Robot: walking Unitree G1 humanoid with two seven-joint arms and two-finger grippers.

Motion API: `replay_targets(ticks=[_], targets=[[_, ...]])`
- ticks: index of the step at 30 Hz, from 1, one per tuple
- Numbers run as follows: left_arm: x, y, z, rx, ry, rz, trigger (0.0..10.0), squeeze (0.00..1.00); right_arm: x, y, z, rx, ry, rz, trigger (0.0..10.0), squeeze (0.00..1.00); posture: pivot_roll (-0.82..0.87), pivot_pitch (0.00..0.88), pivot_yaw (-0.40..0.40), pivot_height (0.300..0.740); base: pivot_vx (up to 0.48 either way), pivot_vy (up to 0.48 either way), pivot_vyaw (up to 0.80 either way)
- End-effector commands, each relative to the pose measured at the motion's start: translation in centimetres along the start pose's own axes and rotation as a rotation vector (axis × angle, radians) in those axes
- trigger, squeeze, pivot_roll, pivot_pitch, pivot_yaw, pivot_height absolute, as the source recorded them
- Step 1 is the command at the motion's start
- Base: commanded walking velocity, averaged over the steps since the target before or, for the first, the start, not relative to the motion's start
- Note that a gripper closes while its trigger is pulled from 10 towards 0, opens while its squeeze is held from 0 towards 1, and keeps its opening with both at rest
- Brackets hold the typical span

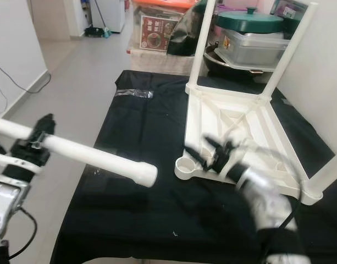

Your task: Building children table

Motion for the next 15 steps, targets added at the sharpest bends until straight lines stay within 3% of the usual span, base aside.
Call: replay_targets(ticks=[1,2,4,5,7,15], targets=[[-0.9,0.7,-0.4,-0.03,0.021,0.054,10.0,0.0,2.6,2.5,2.0,0.084,-0.02,-0.03,10.0,0.0,0.0,0.0,-0.063,0.74,0.0,0.0,0.0],[-0.9,0.7,-0.4,-0.03,0.021,0.054,10.0,0.0,2.6,2.5,2.0,0.084,-0.02,-0.03,10.0,0.0,0.0,0.0,-0.063,0.74,0.0,0.0,0.0],[-1.8,1.0,-0.9,-0.044,0.028,0.087,10.0,0.0,2.9,5.1,5.8,0.241,-0.033,0.031,10.0,0.0,0.0,0.0,-0.063,0.74,0.0,0.0,0.0],[-1.8,1.0,-0.9,-0.044,0.028,0.087,10.0,0.0,2.9,5.1,5.8,0.241,-0.033,0.031,10.0,0.0,0.0,0.0,-0.063,0.74,0.0,0.0,0.0],[-2.3,1.1,-1.2,-0.054,0.032,0.106,9.7,0.0,1.3,6.2,8.6,0.366,-0.065,0.16,10.0,0.0,0.0,0.0,-0.063,0.74,0.0,0.0,0.0],[-3.0,1.2,-1.7,-0.066,0.046,0.128,9.2,0.0,-0.5,7.9,11.4,0.452,-0.11,0.377,10.0,0.0,0.0,0.0,-0.07,0.74,0.0,0.0,0.0]])
Point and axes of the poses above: a point about 5 cm out from each wrist's last joint towards the gripper, its own y axis pointing out of the wrist towards the gripper, its own x axis along the axis of the wrist's last joint, z = x × y, the point moved 1 cm from there along y, pointing out of the wrist towards the gripper, and after that the axes turned 12 degrees about y, right-handed, at the moved point
